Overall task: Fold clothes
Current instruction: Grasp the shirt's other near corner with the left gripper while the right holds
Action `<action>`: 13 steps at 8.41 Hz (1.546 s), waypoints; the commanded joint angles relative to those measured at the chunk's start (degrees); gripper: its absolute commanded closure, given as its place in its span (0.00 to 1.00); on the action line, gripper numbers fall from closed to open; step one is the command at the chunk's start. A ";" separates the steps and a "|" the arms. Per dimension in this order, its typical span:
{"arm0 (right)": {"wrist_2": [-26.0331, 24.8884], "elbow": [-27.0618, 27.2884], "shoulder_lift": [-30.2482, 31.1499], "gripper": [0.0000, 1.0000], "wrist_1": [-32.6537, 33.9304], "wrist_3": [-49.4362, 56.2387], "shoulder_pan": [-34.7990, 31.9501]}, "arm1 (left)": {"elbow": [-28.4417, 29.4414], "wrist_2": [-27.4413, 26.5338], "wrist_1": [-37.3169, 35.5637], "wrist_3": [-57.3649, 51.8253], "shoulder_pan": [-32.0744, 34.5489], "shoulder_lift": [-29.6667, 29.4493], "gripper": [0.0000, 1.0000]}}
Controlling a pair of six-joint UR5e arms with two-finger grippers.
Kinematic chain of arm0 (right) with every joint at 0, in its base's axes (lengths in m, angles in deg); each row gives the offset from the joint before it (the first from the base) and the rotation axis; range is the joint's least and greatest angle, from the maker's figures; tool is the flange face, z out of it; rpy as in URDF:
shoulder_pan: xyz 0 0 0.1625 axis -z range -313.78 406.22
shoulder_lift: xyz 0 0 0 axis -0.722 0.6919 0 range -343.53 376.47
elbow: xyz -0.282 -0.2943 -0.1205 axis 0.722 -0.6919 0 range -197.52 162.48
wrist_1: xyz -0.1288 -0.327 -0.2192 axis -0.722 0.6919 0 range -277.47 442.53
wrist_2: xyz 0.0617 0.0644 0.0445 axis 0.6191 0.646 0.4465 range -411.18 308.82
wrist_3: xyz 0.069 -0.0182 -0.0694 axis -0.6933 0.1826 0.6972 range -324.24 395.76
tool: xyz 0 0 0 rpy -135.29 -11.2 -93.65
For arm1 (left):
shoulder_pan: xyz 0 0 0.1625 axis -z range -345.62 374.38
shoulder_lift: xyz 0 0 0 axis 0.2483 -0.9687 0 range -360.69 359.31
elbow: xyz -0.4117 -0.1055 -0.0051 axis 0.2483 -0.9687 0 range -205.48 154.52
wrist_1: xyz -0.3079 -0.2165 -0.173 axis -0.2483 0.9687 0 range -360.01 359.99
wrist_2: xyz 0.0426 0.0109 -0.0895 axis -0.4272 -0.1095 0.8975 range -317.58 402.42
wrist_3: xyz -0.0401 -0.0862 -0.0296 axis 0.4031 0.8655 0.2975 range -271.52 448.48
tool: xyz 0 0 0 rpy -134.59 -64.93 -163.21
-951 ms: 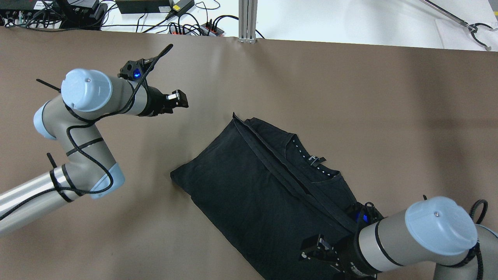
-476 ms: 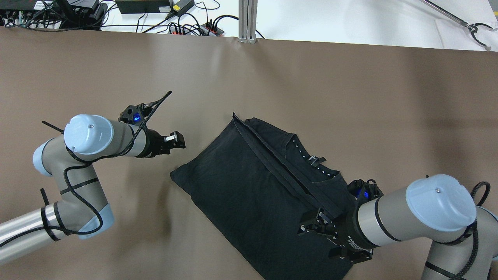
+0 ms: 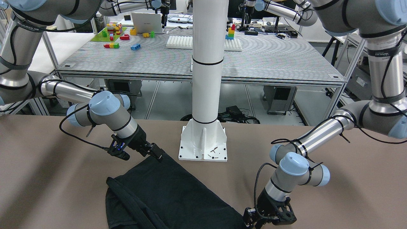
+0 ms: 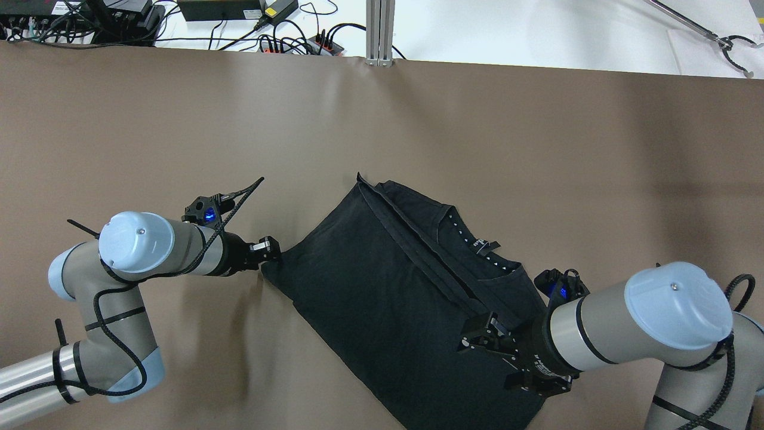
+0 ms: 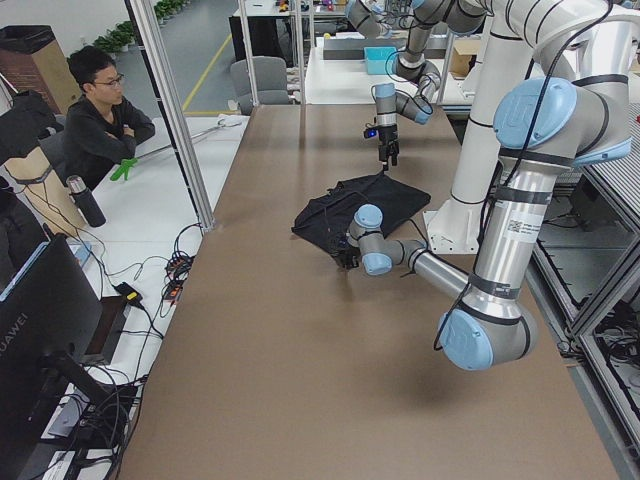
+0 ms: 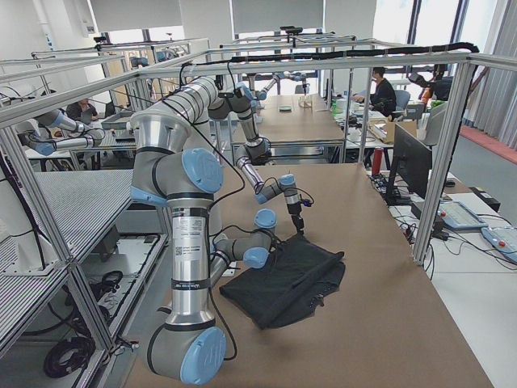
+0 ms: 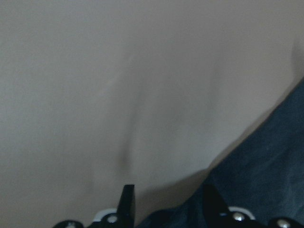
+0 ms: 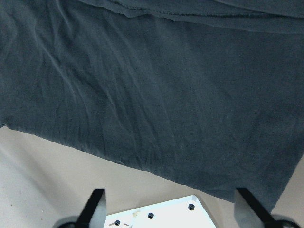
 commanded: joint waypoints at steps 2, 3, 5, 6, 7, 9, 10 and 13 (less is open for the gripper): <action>-0.07 0.07 -0.16 0.05 0.00 0.00 -0.46 | -0.86 -1.12 0.00 0.23 -1.61 1.98 0.48; -0.07 0.16 -0.16 0.05 -0.09 0.00 -0.55 | -0.86 -1.12 0.00 0.23 -1.87 1.80 0.60; -0.07 0.25 -0.16 0.05 -0.09 0.00 -0.72 | -0.68 -1.12 0.00 0.23 -1.87 1.01 0.95; 0.02 0.33 -0.16 0.05 -0.09 0.00 -1.77 | -0.60 -1.55 0.00 0.23 -1.87 1.10 1.00; 0.02 0.33 -0.25 0.05 -0.09 0.00 -2.04 | -0.86 -2.69 0.00 0.31 -1.87 1.10 1.00; -0.07 0.25 -0.25 0.05 -0.09 0.00 -2.13 | -2.08 -1.22 -0.35 -1.08 0.13 1.45 1.00; -0.07 0.42 -0.25 0.05 -0.09 0.00 -2.57 | -2.00 1.93 -0.52 -3.35 2.94 1.28 1.00; -0.07 0.33 -0.95 0.05 0.00 0.00 -3.19 | 10.40 5.20 -0.52 -12.68 11.99 -6.84 1.00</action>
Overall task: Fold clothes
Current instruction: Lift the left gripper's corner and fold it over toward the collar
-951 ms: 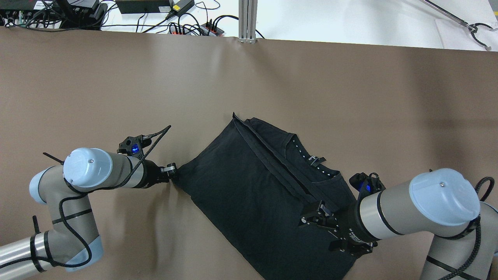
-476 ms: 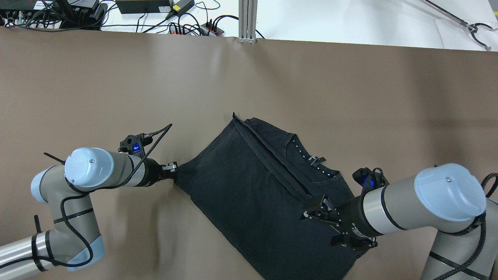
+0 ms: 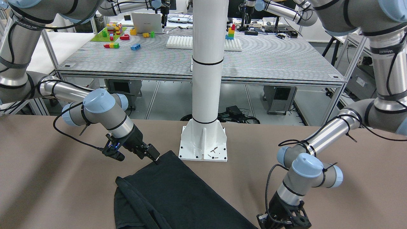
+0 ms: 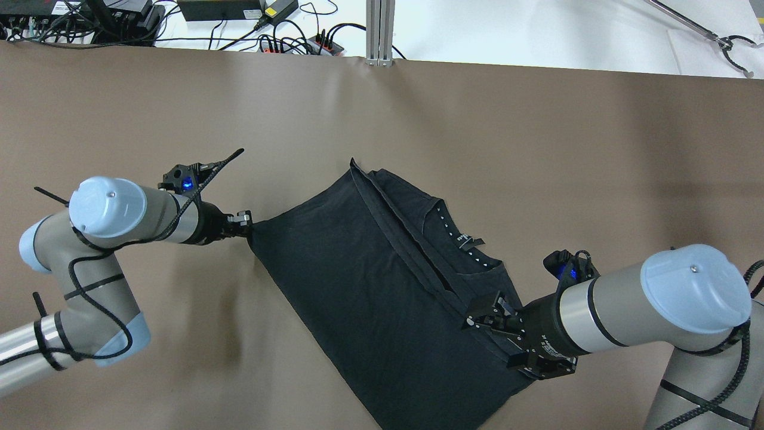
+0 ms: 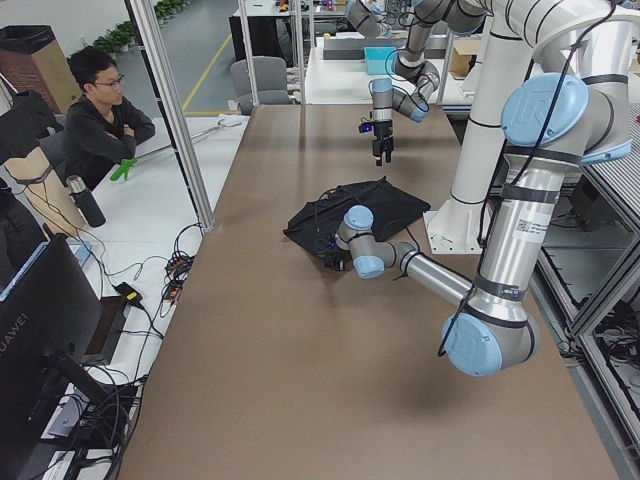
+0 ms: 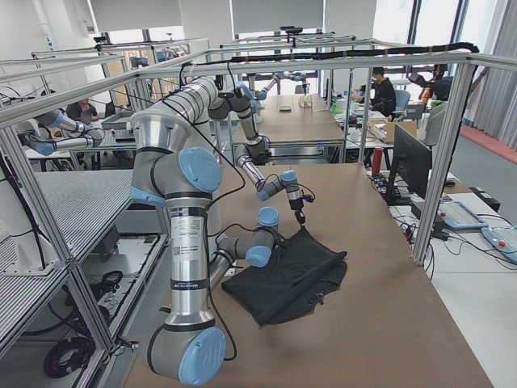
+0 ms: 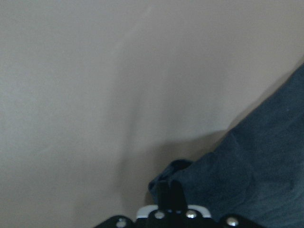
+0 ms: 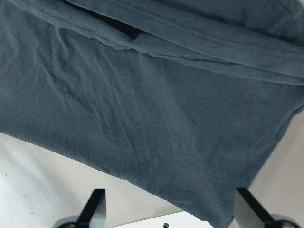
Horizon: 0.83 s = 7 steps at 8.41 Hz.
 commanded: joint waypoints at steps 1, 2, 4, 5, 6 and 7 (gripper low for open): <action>0.00 0.05 -0.62 0.05 -0.06 -0.03 -0.71 | 19.49 2.60 0.03 -4.88 7.38 -16.02 1.00; 0.00 -0.04 -1.15 0.05 0.03 -0.03 -0.98 | 28.73 2.51 0.03 -4.79 8.62 -24.90 1.00; -0.09 -0.21 -1.24 0.05 -0.06 0.06 -0.98 | 42.20 1.64 0.21 -4.61 9.51 -38.20 1.00; -1.57 -0.30 -1.33 0.05 -0.06 0.06 -0.98 | 49.32 -0.71 0.47 -4.61 9.51 -44.61 1.00; -3.93 -0.21 -1.42 0.05 -0.06 0.06 -0.90 | 53.48 -2.30 1.08 -5.05 9.34 -48.24 1.00; -5.18 -0.21 -1.42 0.05 -0.06 0.06 -0.90 | 54.91 -2.84 3.26 -5.23 9.34 -48.63 1.00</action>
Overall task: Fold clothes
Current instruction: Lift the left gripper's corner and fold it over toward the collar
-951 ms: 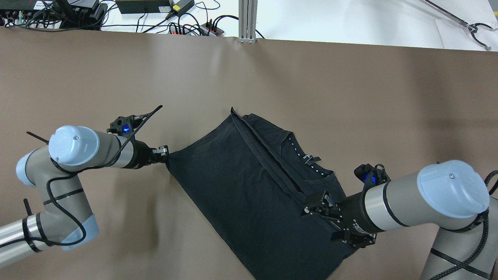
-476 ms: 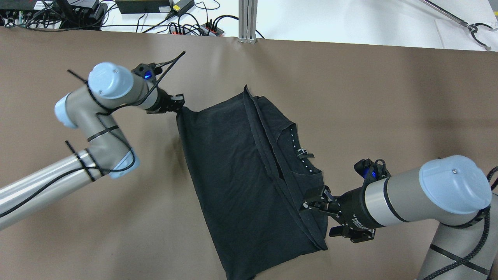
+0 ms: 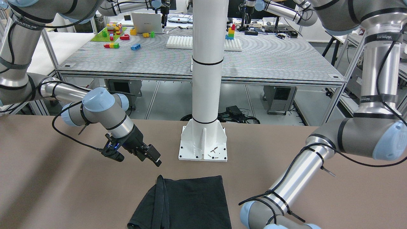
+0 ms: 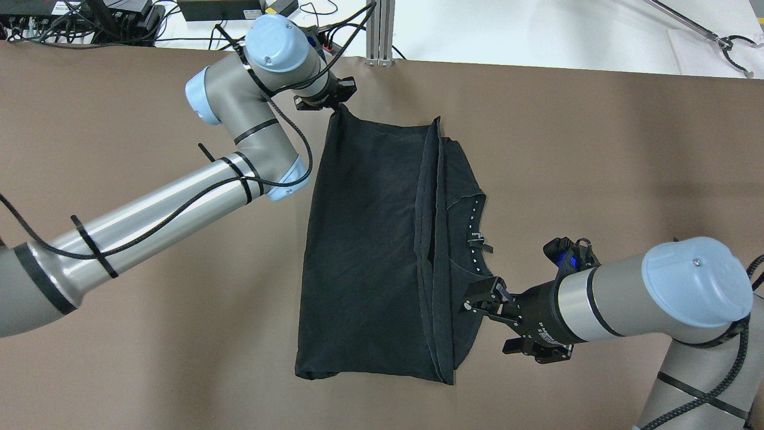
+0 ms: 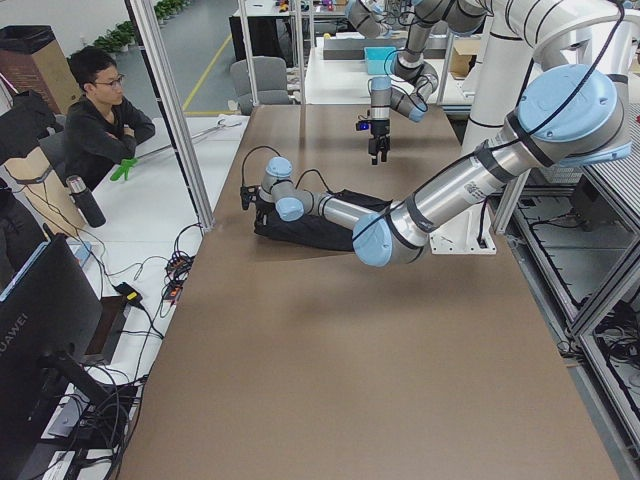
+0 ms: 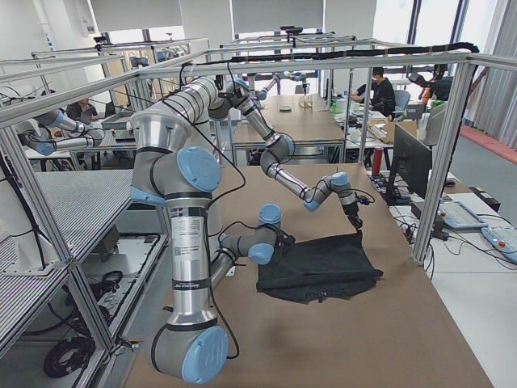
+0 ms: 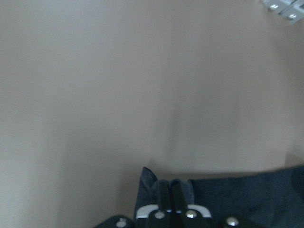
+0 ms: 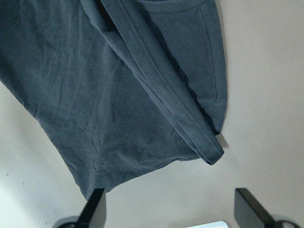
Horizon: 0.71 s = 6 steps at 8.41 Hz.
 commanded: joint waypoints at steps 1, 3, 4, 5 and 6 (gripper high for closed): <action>-4.40 -0.01 -0.09 0.05 -0.01 0.00 0.05 | 6.56 -2.58 2.98 -0.52 0.08 -4.84 0.90; -12.53 -0.18 -0.70 0.05 0.08 -0.08 0.83 | 4.47 -3.11 2.81 -0.43 0.08 -4.40 0.07; -16.15 -0.88 -1.92 0.05 0.08 -0.17 2.05 | 1.32 -3.11 2.72 -0.52 0.17 -2.05 0.07; -18.10 -3.15 -3.42 0.05 0.86 -0.08 3.46 | -2.89 -3.11 2.72 -0.35 0.43 1.02 0.06; -22.47 -6.48 -6.30 0.05 1.91 0.61 5.82 | -5.71 -3.03 2.63 -0.34 0.95 3.57 0.06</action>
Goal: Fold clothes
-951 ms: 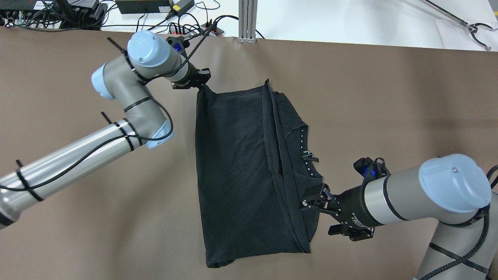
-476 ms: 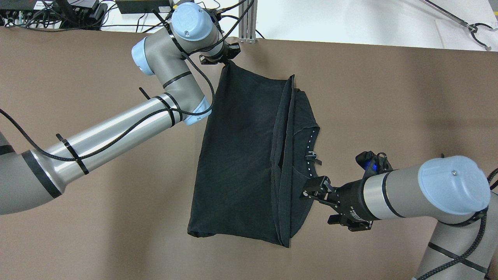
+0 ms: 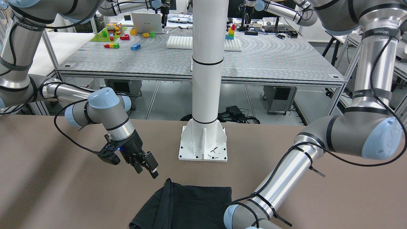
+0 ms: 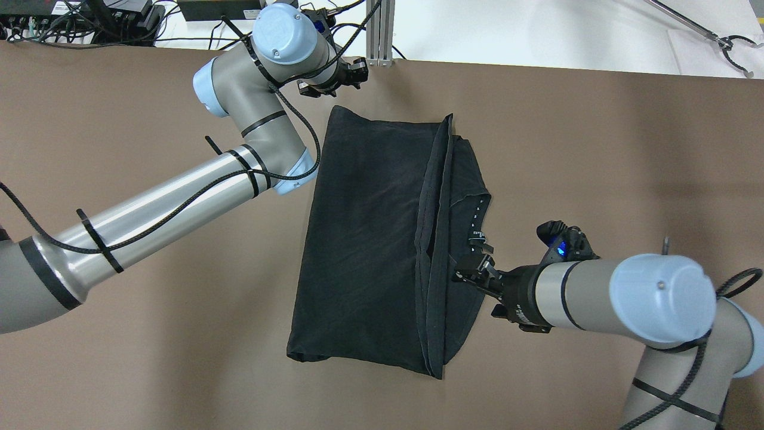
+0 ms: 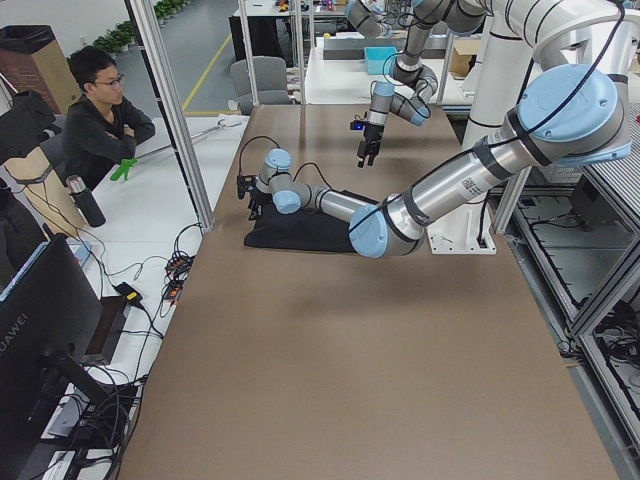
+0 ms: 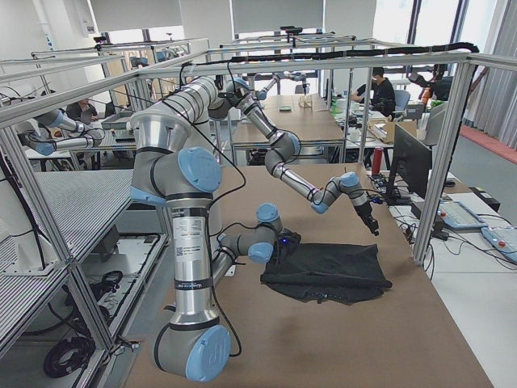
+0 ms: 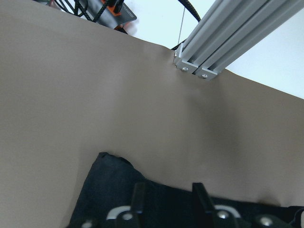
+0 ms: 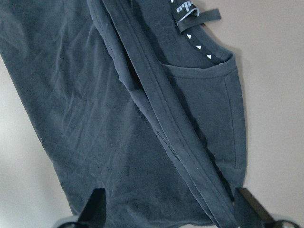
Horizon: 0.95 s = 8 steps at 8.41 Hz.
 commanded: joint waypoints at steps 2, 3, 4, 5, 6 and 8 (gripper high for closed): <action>-14.87 -6.74 -6.33 0.35 7.91 17.37 11.64 | -8.55 -0.06 -0.20 0.52 0.67 6.74 0.06; -15.59 -6.91 -7.20 0.37 11.51 24.70 14.20 | -8.56 -0.06 -0.11 0.44 0.67 7.10 0.06; -16.21 -7.26 -8.25 0.40 15.90 28.51 16.05 | -9.00 -0.06 0.15 0.44 0.67 7.62 0.06; -16.39 -7.87 -9.57 0.41 19.51 31.77 16.76 | -9.61 -0.14 0.06 0.61 0.67 7.97 0.06; -16.39 -8.92 -11.67 0.42 22.24 32.24 17.21 | -9.96 -0.15 0.15 0.70 0.67 8.76 0.06; -16.39 -12.79 -15.19 0.43 23.67 33.91 17.21 | -12.94 -0.23 0.15 0.79 0.32 11.31 0.06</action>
